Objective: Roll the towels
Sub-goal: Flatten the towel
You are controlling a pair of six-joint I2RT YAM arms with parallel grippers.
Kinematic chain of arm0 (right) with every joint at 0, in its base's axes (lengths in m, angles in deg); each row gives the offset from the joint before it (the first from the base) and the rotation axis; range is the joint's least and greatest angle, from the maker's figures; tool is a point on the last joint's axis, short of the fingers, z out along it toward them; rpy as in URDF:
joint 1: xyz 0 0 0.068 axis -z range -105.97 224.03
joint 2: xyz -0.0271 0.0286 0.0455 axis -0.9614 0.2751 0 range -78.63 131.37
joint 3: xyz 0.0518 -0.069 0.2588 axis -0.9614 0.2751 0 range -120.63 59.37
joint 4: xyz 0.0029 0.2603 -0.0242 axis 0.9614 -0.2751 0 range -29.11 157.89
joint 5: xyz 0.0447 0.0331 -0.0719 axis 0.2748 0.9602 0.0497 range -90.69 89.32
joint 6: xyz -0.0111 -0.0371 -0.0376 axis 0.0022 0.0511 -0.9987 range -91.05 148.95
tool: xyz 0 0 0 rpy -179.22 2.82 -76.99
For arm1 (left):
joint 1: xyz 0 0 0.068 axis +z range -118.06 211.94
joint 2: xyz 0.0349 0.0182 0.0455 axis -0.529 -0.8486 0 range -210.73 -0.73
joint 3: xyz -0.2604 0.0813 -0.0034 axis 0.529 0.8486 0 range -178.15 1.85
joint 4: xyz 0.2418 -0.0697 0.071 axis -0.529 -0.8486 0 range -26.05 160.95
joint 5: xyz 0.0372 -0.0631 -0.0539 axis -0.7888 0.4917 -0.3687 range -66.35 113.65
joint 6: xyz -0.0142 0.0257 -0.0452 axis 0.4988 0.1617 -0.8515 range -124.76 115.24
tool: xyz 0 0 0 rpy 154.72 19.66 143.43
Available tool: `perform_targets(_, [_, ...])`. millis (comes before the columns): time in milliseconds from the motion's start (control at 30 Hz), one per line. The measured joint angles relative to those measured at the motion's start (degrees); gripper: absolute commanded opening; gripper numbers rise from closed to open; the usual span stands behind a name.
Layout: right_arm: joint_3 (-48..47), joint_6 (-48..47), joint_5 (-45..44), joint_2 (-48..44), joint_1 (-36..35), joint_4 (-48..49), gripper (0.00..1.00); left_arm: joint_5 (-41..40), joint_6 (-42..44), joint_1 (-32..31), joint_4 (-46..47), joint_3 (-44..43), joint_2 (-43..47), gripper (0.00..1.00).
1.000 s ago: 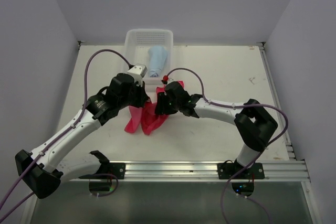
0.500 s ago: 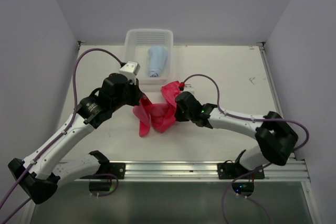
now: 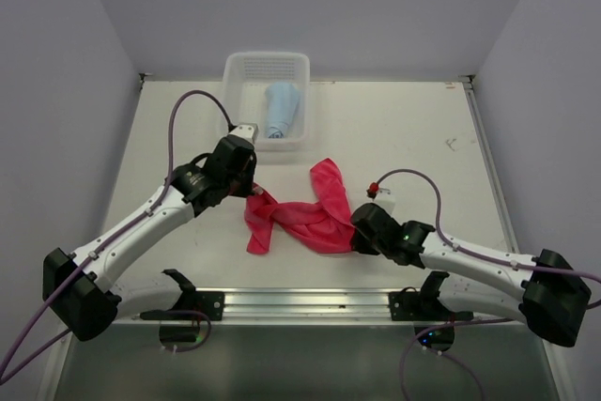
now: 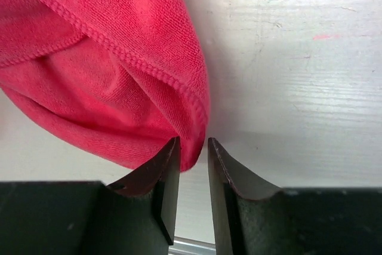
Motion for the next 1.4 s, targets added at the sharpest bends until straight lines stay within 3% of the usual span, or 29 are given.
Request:
perform_targets(167, [-3.02, -1.09, -3.19, -2.21, 0.00, -4.98, 0.50, -0.17, -0.48, 0.00, -0.28, 0.13, -0.35, 0.00])
perform_targets(367, [-13.88, -6.84, -8.96, 0.22, 0.37, -5.84, 0.52, 1.64, -0.46, 0.00, 0.59, 1.70, -0.39, 0.00])
perform_targets(767, [-31.41, -16.92, -6.93, 28.57, 5.81, 1.09, 0.54, 3.15, -0.24, 0.00, 2.36, 2.23, 0.20, 0.00])
perform_targets(833, [-31.78, -17.53, -6.75, 31.26, 5.99, 1.31, 0.49, 3.08, -0.22, 0.00, 2.40, 2.25, 0.50, 0.00])
perform_targets(933, [-31.74, -18.03, -4.96, 34.53, 6.71, 1.46, 0.21, 2.93, 0.17, 0.00, 3.32, 3.19, 1.49, 0.00])
perform_targets(967, [-31.63, -18.01, -4.31, 35.23, 7.08, 1.53, 0.05, 2.84, 0.22, 0.00, 3.39, 3.43, 1.68, 0.00])
perform_targets(1000, [-31.47, -18.12, -4.02, 35.60, 7.45, 1.51, 0.00, 2.64, 0.26, 0.00, 3.52, 3.54, 1.70, 0.00])
perform_targets(1233, [-30.95, -18.34, -3.76, 31.87, 9.68, 0.63, 0.00, 1.18, 0.63, 0.17, 4.83, 3.72, -0.87, 0.00])
perform_targets(1400, [-30.71, -19.37, -4.83, 18.38, 13.51, -2.03, 0.00, 1.64, 0.90, 3.45, 5.33, 3.45, -1.68, 0.00])
